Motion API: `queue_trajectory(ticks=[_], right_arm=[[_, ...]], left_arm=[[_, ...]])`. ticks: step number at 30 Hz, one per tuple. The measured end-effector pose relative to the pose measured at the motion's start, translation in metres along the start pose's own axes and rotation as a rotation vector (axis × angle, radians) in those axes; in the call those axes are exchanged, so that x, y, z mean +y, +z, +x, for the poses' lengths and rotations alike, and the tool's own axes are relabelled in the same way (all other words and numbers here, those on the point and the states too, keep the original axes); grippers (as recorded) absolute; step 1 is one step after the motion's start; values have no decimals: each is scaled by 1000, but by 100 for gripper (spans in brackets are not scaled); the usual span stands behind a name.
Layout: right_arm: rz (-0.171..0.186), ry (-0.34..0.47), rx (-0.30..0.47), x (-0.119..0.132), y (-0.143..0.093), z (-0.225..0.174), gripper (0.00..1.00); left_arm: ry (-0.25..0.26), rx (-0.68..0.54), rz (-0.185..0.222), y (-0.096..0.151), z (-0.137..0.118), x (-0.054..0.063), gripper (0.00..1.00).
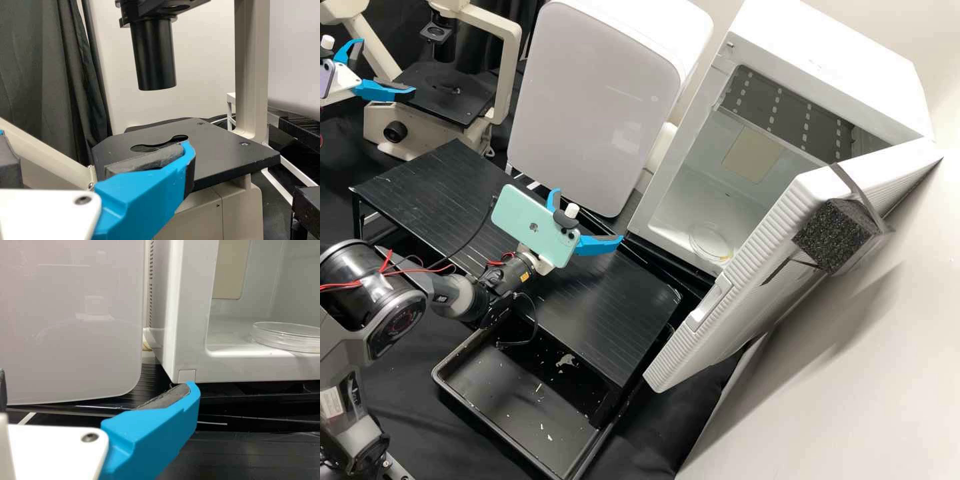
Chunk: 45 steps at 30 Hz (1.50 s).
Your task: Take the petri dish out of the incubator
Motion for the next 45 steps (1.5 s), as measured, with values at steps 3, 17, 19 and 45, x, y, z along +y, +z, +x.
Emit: queue_trajectory(ticks=[3, 17, 19, 45], right_arm=[[0, 0, 0, 0, 0, 0, 100], [17, 58, 12, 14, 21, -27, 100], [34, 93, 22, 22, 29, -36, 100], [50, 334, -64, 112, 91, 22, 100]], left_arm=[[0, 0, 0, 0, 0, 0, 100], [0, 0, 0, 0, 0, 0, 100], [0, 0, 0, 0, 0, 0, 100], [0, 0, 0, 0, 0, 0, 100]])
